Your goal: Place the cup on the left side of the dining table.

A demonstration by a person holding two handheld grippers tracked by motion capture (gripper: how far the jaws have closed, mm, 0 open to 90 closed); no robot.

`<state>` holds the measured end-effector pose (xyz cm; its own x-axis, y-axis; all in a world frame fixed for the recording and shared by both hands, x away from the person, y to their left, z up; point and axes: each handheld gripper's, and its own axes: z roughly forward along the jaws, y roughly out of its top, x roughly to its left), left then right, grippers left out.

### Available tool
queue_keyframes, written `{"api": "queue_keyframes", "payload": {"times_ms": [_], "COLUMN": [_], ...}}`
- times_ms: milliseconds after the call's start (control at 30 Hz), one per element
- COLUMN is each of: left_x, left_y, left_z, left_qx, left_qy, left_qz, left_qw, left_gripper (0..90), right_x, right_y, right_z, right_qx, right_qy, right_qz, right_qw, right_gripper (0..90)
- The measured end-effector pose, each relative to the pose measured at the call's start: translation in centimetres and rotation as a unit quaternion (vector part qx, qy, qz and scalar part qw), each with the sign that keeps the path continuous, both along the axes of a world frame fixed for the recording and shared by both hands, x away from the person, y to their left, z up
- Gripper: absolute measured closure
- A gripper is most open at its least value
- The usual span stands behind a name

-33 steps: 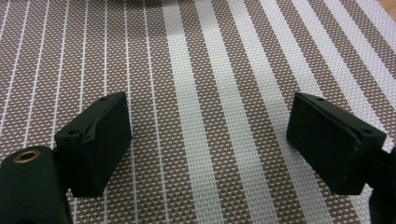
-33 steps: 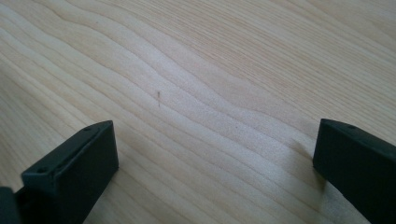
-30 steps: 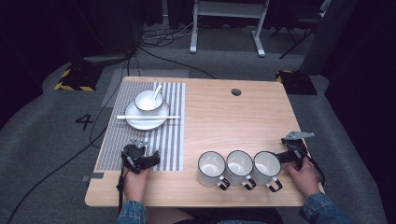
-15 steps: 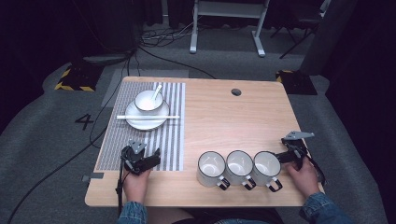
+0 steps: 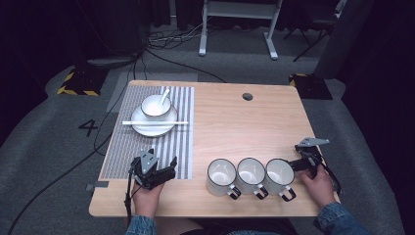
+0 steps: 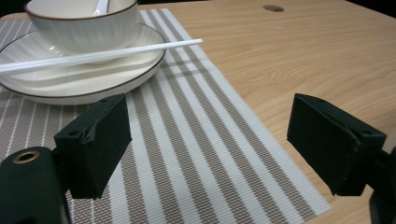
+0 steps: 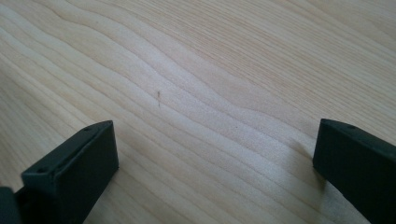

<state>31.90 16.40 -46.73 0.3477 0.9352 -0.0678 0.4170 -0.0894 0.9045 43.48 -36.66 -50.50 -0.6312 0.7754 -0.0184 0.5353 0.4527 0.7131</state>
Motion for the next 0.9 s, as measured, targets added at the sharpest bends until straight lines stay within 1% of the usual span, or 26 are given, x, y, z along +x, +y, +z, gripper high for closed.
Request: {"api": "queue_keyframes", "payload": {"times_ms": [33, 67, 100, 133, 233, 267, 300, 333, 400, 467, 500, 533, 567, 633, 733, 800, 867, 900], "left_x": [-0.1, -0.1, -0.3, -0.5, -1.1, -1.5, -1.5, -1.9, -2.2, -2.3, -2.5, -2.6, -2.7, -2.9, -3.1, -3.5, -3.6, -3.9], "left_y": [-0.2, -0.2, -0.6, -0.9, -1.6, -2.1, -2.1, -2.5, -3.0, -3.2, -3.4, -3.7, -3.8, -4.2, -4.5, -5.2, -5.5, -6.0], "left_z": [0.2, 0.2, 0.3, 0.4, 0.8, 1.0, 1.0, 1.2, 1.4, 1.5, 1.6, 1.7, 1.8, 1.7, 1.7, 1.8, 1.8, 1.8], "left_qx": [0.002, 0.002, -0.001, 0.004, 0.003, -0.002, -0.002, -0.007, -0.008, -0.009, -0.007, -0.017, -0.02, -0.038, -0.033, -0.028, -0.028, -0.023], "left_qy": [-0.002, -0.002, -0.002, -0.004, -0.005, -0.005, -0.005, -0.008, -0.01, -0.01, -0.009, -0.008, -0.005, -0.001, -0.001, -0.003, -0.005, -0.006], "left_qz": [-0.006, -0.006, -0.011, -0.013, -0.028, -0.036, -0.036, -0.045, -0.053, -0.056, -0.062, -0.068, -0.073, -0.078, -0.084, -0.093, -0.091, -0.093], "left_qw": [1.0, 1.0, 0.9999, 0.9999, 0.9996, 0.9993, 0.9993, 0.9989, 0.9985, 0.9983, 0.998, 0.9975, 0.9971, 0.9962, 0.9959, 0.9953, 0.9954, 0.9954], "left_gripper": [13.9, 13.9, 13.9, 13.9, 13.9, 13.9, 13.9, 13.9, 13.9, 13.9, 13.9, 13.9, 13.9, 13.9, 13.9, 13.9, 13.9, 13.9], "right_x": [0.0, 0.0, 0.0, 0.0, 0.0, 0.0, 0.0, 0.0, 0.0, 0.0, 0.0, 0.0, 0.0, 0.0, 0.0, 0.0, 0.0, 0.0], "right_y": [0.0, 0.0, 0.0, 0.0, -0.1, -0.1, 0.0, -0.1, -0.1, -0.1, -0.1, -0.1, -0.1, -0.1, -0.1, -0.1, -0.1, -0.1], "right_z": [0.0, 0.0, 0.0, 0.0, 0.0, 0.0, 0.0, 0.0, 0.0, 0.0, 0.0, 0.0, 0.0, 0.0, 0.0, 0.0, 0.0, 0.0], "right_qx": [0.0, 0.0, 0.0, -0.002, -0.003, -0.003, -0.003, -0.003, -0.003, -0.003, -0.003, -0.003, -0.003, -0.003, -0.003, -0.003, -0.002, -0.002], "right_qy": [0.0, 0.0, 0.0, -0.001, -0.001, -0.002, -0.002, -0.002, -0.002, -0.002, -0.002, -0.001, -0.002, -0.002, -0.002, -0.002, -0.002, -0.002], "right_qz": [0.0, 0.0, 0.0, 0.0, 0.001, 0.001, 0.001, 0.001, 0.001, 0.001, 0.001, 0.001, 0.001, 0.001, 0.001, 0.001, 0.001, 0.001], "right_qw": [1.0, 1.0, 1.0, 1.0, 1.0, 1.0, 1.0, 1.0, 1.0, 1.0, 1.0, 1.0, 1.0, 1.0, 1.0, 1.0, 1.0, 1.0], "right_gripper": [0.2, 0.2, 0.2, 0.3, 0.2, 0.3, 0.2, 0.3, 0.3, 0.2, 0.3, 0.3, 0.3, 0.3, 0.3, 0.3, 0.3, 0.3]}}
